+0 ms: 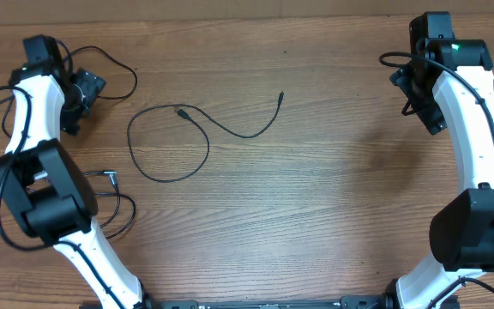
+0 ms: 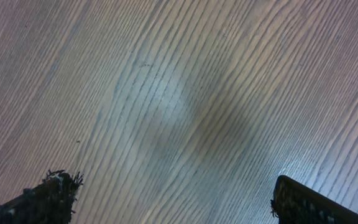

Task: Untangle cables
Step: 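Lay the cable at the upper left and open the left gripper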

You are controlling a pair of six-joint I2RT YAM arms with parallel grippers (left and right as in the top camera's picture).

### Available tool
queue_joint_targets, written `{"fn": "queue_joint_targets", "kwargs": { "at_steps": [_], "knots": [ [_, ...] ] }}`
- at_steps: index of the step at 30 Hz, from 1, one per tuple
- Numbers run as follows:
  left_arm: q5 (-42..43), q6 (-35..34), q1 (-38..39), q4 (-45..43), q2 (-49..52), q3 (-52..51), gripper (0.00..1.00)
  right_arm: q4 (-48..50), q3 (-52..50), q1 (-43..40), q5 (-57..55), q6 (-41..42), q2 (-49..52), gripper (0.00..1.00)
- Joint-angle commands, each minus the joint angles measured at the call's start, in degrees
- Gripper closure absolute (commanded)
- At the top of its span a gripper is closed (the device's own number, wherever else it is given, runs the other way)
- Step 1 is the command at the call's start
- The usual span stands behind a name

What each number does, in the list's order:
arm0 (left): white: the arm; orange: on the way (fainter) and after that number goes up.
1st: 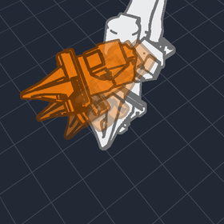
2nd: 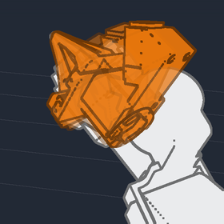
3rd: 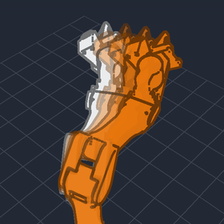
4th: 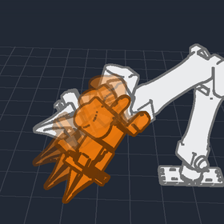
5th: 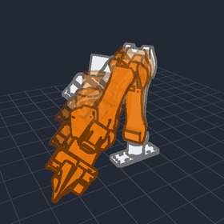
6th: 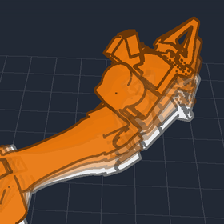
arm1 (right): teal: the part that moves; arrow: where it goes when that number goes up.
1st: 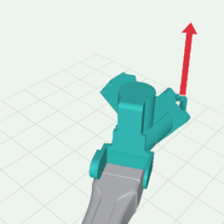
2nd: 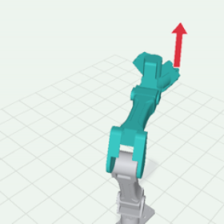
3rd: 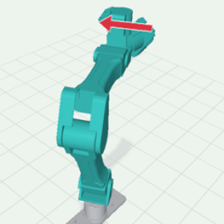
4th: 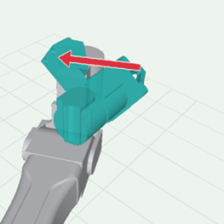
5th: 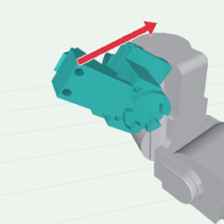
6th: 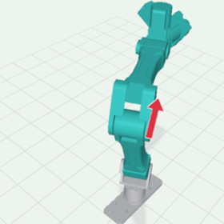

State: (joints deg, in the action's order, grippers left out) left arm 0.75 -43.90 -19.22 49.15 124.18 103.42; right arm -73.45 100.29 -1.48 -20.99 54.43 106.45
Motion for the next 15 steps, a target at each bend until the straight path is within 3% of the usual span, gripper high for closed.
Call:
{"fn": "queue_joint_targets", "kwargs": {
  "at_steps": [1,11,15],
  "knots": [
    [0.5,1.7,0.2,1.5,-6.3,0.0,0.01,0.2,1.3,-0.2,-0.8,0.7,-0.3,0.00],
    [1.3,3.3,0.2,4.6,-13.9,0.0,0.00,0.2,1.3,-0.2,-0.8,0.7,-0.3,0.00],
    [6.7,3.3,0.2,6.8,-17.9,0.0,0.00,0.2,1.3,-0.2,-0.8,0.7,-0.3,0.00]
  ]
}}
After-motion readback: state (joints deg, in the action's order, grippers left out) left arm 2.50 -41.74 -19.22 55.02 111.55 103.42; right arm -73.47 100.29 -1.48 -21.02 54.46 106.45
